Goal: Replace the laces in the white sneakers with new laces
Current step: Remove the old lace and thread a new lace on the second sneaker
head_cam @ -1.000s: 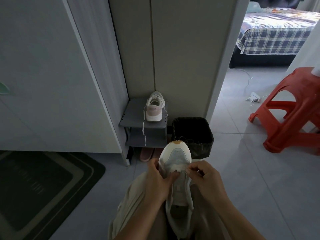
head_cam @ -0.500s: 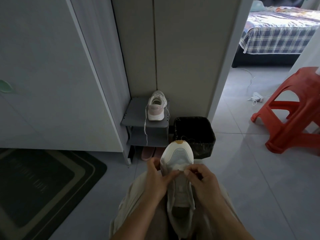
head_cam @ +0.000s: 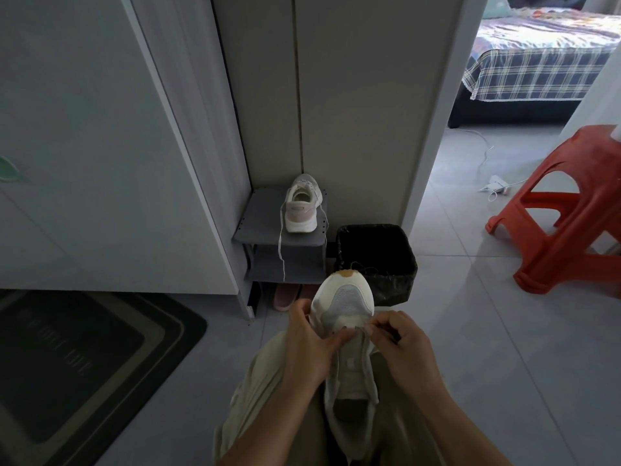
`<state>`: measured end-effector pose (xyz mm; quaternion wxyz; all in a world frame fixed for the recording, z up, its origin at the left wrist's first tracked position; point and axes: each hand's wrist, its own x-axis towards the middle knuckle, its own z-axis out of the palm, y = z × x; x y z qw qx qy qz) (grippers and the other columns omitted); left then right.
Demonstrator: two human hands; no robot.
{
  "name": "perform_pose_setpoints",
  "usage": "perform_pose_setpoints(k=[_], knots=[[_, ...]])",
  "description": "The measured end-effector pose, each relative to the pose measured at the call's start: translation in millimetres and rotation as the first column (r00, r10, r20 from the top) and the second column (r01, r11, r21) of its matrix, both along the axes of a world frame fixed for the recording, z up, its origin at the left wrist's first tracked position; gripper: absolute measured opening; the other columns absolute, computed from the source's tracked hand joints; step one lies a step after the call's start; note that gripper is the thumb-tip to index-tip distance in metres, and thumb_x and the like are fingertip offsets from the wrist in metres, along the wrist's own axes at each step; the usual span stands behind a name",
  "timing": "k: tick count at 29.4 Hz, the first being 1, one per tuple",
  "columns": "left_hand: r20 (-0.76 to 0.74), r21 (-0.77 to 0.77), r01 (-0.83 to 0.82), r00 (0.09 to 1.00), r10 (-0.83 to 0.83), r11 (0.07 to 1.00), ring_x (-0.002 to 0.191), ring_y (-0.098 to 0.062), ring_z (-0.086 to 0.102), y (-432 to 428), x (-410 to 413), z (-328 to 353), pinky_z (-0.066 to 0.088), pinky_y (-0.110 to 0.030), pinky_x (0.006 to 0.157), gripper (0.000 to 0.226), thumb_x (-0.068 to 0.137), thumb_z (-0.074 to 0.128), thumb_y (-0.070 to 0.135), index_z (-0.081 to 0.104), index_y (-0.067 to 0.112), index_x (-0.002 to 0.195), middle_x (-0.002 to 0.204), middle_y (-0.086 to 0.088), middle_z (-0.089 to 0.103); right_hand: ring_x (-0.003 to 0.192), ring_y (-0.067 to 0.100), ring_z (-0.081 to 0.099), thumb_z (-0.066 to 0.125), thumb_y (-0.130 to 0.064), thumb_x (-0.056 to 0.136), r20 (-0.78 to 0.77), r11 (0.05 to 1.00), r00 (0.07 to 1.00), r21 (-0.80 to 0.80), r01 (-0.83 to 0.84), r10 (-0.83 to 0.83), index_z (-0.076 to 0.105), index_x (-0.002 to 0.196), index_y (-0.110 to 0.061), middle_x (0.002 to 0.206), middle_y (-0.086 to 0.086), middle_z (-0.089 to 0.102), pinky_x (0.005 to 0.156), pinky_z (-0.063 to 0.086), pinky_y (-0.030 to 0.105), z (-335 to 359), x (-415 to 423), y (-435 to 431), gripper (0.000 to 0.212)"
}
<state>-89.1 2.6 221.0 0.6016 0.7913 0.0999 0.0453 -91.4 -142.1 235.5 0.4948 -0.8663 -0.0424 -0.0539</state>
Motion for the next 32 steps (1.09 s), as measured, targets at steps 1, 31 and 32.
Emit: perform_pose_setpoints(k=[1,31,32], knots=[[-0.004,0.004,-0.005,1.000,0.005,1.000,0.095,-0.003,0.048,-0.1,0.1,-0.6,0.042,-0.015,0.074,0.069,0.064,0.082,0.031,0.030,0.029,0.110,0.101,0.020,0.042,0.077,0.003,0.055,0.061,-0.008,0.086,-0.005,1.000,1.000,0.010,-0.001,0.001,0.052,0.074,-0.036,0.080,-0.016,0.055,0.072,0.042,0.003,-0.2,-0.6,0.5,0.031],[-0.052,-0.103,-0.027,0.998,0.022,0.994,0.088,0.007,0.046,3.3,-0.9,-1.1,0.039,-0.008,0.063,0.061,0.069,0.079,0.023,0.036,0.024,0.112,0.101,0.020,0.045,0.096,0.015,0.055,0.055,-0.017,0.091,-0.224,0.977,0.974,-0.205,-0.060,0.013,0.057,0.114,-0.007,0.111,0.011,0.061,0.091,0.043,0.023,0.8,11.2,-2.6,0.026],[-0.053,-0.107,-0.030,0.998,0.024,0.994,0.088,0.007,0.046,3.0,-1.1,-2.5,0.039,-0.008,0.064,0.061,0.069,0.079,0.023,0.036,0.023,0.112,0.100,0.020,0.045,0.095,0.013,0.053,0.055,-0.017,0.091,-0.240,0.973,0.971,-0.216,-0.080,0.027,0.057,0.116,-0.006,0.113,0.011,0.059,0.092,0.042,0.021,-0.3,11.5,-2.5,0.028]])
